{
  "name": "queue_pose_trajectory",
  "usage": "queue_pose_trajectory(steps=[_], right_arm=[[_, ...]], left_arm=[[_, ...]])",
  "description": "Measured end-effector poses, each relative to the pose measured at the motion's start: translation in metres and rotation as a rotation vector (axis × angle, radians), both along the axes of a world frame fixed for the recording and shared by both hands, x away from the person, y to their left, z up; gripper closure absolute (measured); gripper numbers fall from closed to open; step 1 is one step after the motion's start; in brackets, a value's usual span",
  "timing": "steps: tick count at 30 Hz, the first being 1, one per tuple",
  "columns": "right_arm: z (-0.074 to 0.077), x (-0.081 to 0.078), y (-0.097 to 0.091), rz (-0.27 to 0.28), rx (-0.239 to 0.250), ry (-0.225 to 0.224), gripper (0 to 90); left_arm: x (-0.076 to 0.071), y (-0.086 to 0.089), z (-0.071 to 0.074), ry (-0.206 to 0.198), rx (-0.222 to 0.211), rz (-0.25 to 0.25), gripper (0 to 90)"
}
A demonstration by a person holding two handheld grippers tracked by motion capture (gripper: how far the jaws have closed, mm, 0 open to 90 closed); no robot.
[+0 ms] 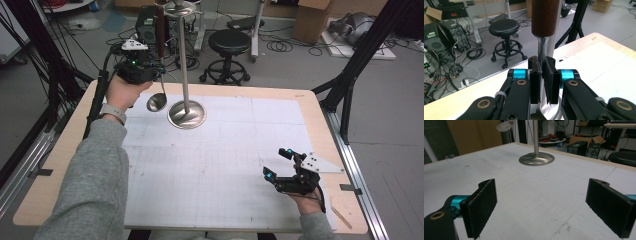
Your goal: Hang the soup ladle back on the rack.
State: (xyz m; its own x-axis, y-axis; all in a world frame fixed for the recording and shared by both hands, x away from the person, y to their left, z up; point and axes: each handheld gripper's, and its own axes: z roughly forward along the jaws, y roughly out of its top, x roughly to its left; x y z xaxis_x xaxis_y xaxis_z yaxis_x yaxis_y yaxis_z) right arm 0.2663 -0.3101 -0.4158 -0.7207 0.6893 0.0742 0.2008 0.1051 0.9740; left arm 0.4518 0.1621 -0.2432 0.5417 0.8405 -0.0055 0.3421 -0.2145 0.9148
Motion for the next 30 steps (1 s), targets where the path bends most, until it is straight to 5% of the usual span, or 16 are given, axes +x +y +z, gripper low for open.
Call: queue_pose_trajectory(steps=[12,16,24,30], right_arm=[[0.0,0.001,-0.001,-0.01,0.003,0.0,9.2],[0.0,0.001,-0.001,-0.01,0.006,0.0,9.2],[0.0,0.001,-0.001,-0.008,0.009,0.003,9.2],[0.0,0.001,-0.001,-0.008,0.007,0.001,9.2]], left_arm=[[0.003,-0.005,0.002,0.028,0.024,0.014,83.4],[0.002,-0.008,0.001,0.006,0.03,0.014,81.5],[-0.003,-0.01,0.001,-0.07,0.046,-0.014,58.2],[-0.01,-0.006,0.001,-0.147,0.039,-0.063,32.9]])
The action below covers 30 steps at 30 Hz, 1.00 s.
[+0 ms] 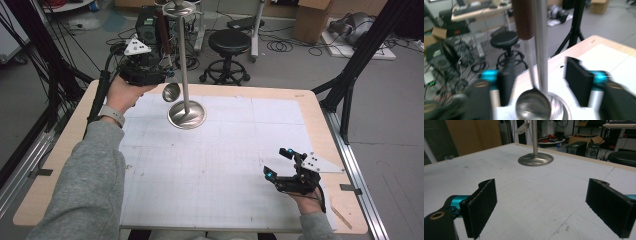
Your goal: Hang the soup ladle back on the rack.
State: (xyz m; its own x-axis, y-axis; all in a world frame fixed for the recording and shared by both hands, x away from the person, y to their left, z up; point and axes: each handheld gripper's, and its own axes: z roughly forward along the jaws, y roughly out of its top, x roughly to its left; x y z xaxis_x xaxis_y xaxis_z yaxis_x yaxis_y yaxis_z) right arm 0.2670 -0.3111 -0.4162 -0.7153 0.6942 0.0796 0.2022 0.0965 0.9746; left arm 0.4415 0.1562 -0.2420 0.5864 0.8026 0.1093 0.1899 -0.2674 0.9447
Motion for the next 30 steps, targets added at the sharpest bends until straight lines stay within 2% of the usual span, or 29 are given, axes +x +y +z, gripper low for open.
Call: queue_pose_trajectory(steps=[3,6,8,10,12,15,19,22,25,30], right_arm=[[0.0,0.0,0.0,0.0,-0.003,-0.003,9.2],[0.0,0.0,0.001,0.0,-0.003,0.006,9.2],[0.0,0.0,0.001,0.001,-0.003,0.005,9.2],[-0.001,0.0,0.001,0.001,-0.005,0.002,9.2],[-0.001,0.0,0.001,0.001,-0.005,0.002,9.2],[-0.001,0.0,0.001,0.001,-0.006,0.001,9.2],[-0.001,0.001,0.001,0.001,-0.01,-0.002,9.2],[0.0,0.001,0.001,-0.001,-0.011,-0.005,9.2],[0.0,0.001,0.001,-0.004,-0.009,0.001,9.2],[0.0,0.001,0.002,-0.003,-0.011,-0.005,9.2]], left_arm=[[-0.002,0.001,-0.002,-0.002,-0.003,0.003,15.3],[-0.005,0.005,-0.005,-0.01,-0.016,-0.013,7.6],[-0.008,0.008,-0.005,0.004,-0.036,-0.024,5.8],[-0.01,0.011,-0.005,0.05,-0.062,-0.029,1.7],[-0.012,0.015,-0.007,0.072,-0.086,-0.035,1.7],[-0.015,0.021,-0.012,0.082,-0.087,-0.037,1.7],[-0.022,0.031,-0.021,0.042,-0.109,-0.048,1.7],[-0.028,0.037,-0.027,0.061,-0.136,-0.096,1.7],[-0.035,0.04,-0.033,0.069,-0.124,-0.126,1.7],[-0.049,0.041,-0.039,0.045,-0.134,-0.193,1.7]])
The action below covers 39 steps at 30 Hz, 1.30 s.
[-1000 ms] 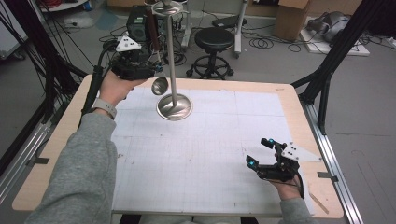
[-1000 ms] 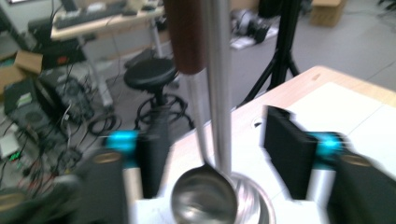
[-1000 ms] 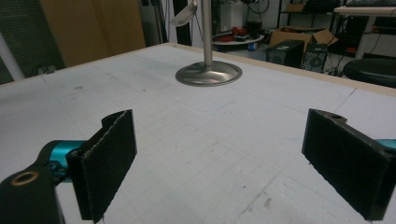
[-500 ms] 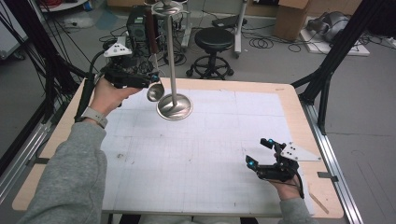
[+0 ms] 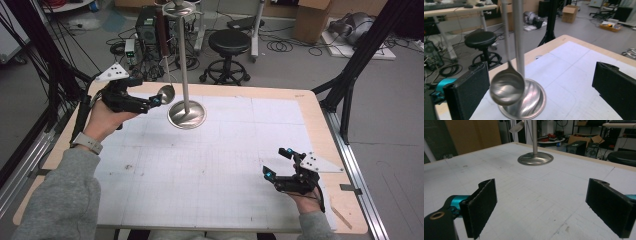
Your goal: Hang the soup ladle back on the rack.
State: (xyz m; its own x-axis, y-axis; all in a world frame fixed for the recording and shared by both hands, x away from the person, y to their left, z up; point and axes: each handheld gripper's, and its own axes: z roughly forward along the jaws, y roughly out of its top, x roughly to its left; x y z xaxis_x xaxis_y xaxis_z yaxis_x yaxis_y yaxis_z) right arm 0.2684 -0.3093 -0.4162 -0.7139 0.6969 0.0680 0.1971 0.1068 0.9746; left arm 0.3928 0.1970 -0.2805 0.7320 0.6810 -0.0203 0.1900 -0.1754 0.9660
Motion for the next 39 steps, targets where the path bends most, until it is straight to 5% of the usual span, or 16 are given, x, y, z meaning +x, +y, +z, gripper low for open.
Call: queue_pose_trajectory(steps=[20,28,39], right_arm=[[0.0,0.0,0.002,-0.002,0.004,0.007,9.2],[0.001,0.0,0.002,-0.002,0.003,0.006,9.1],[0.0,0.001,0.003,-0.001,-0.004,0.001,9.2]], left_arm=[[-0.044,-0.017,-0.039,-0.075,0.041,-0.099,1.8],[-0.051,0.003,-0.046,-0.088,-0.005,-0.05,1.8],[-0.058,0.029,-0.07,-0.054,-0.006,0.01,1.8]])
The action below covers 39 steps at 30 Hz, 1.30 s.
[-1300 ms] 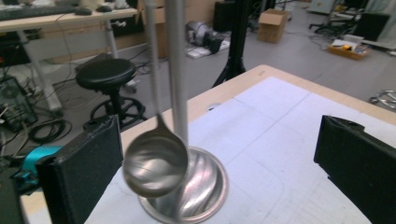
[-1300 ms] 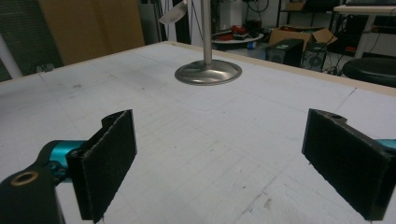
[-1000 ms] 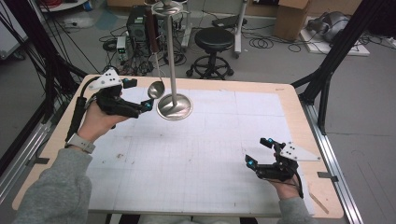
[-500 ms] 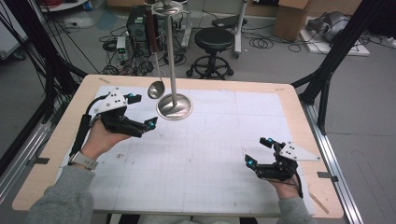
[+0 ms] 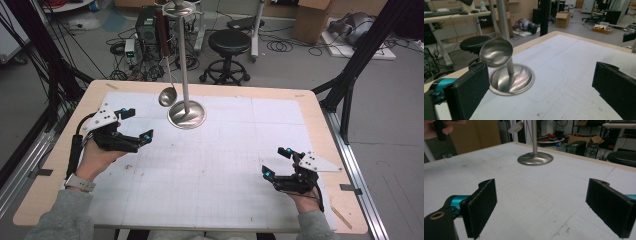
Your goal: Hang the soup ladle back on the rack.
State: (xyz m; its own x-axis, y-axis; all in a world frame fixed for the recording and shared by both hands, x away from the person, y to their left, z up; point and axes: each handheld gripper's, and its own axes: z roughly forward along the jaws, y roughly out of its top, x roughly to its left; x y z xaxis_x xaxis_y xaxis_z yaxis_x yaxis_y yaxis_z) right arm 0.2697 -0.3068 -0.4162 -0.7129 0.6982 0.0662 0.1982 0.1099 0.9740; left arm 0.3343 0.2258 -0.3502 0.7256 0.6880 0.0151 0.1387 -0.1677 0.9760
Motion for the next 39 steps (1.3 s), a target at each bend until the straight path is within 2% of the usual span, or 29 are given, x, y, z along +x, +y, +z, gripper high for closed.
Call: queue_pose_trajectory(steps=[2,5,8,11,16,19,27,28,30,32,36,38,39], right_arm=[[0.0,0.0,0.0,0.0,0.001,0.001,9.1],[0.0,0.0,0.0,0.0,0.001,0.001,9.1],[0.0,0.0,0.0,-0.001,-0.003,0.001,9.2],[0.0,0.0,0.001,-0.003,-0.004,0.002,9.2],[0.0,0.0,0.002,0.001,-0.006,0.006,9.2],[0.0,0.0,0.001,0.001,-0.005,0.003,9.2],[0.0,0.0,0.001,0.004,-0.004,0.006,9.2],[0.0,0.001,0.001,0.002,-0.004,0.0,9.2],[0.001,0.0,0.002,0.006,0.0,-0.002,9.1],[0.002,-0.001,0.002,0.009,0.005,-0.002,9.2],[0.001,0.0,0.003,0.013,0.001,-0.001,9.1],[0.001,0.0,0.003,0.013,0.002,0.0,9.2],[0.001,0.001,0.003,0.014,0.001,0.0,9.2]], left_arm=[[-0.002,0.004,-0.002,0.002,0.005,0.005,1.8],[-0.007,0.007,-0.005,-0.002,-0.011,0.008,1.8],[-0.013,0.006,-0.011,0.002,0.018,0.004,1.8],[-0.018,0.002,-0.014,0.009,0.073,0.0,1.8],[-0.026,-0.008,-0.015,-0.024,0.089,-0.029,1.8],[-0.03,-0.009,-0.019,-0.039,0.062,-0.037,1.8],[-0.035,0.008,-0.036,0.008,-0.013,0.034,1.7],[-0.037,0.01,-0.038,-0.004,-0.018,0.045,1.8],[-0.042,0.013,-0.043,-0.007,-0.055,0.051,1.8],[-0.045,0.016,-0.046,-0.01,-0.041,0.064,1.8],[-0.047,0.018,-0.05,-0.009,-0.045,0.084,1.8],[-0.048,0.017,-0.051,-0.013,-0.059,0.08,1.8],[-0.05,0.015,-0.052,-0.018,-0.049,0.072,1.8]])
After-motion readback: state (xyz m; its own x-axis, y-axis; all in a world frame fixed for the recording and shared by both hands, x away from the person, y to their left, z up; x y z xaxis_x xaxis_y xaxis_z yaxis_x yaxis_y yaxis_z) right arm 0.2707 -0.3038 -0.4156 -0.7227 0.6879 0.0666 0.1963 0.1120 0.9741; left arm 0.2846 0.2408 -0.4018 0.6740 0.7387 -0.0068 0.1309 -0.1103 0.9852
